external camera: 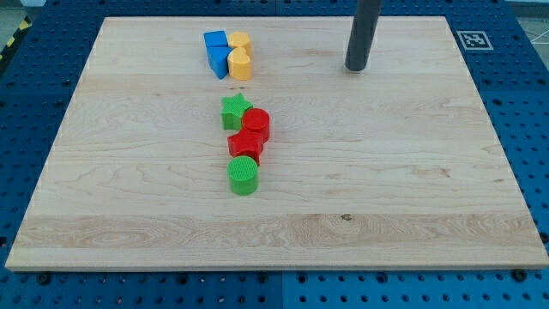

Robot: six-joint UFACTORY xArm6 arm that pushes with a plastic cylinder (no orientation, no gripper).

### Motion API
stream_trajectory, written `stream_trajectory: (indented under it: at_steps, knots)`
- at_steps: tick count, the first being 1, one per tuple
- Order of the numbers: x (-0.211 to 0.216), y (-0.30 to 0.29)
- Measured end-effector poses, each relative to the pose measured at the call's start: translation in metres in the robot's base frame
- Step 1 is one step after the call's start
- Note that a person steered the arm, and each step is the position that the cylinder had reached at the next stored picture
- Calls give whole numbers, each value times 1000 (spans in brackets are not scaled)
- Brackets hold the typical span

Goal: Push the green star a bit down

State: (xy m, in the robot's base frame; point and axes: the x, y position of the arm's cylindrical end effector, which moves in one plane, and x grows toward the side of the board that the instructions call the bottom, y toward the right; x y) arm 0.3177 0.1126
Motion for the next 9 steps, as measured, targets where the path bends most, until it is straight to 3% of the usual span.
stream_trajectory:
  at_steps: [2,9]
  knots:
    - [15,-61]
    - [85,-173]
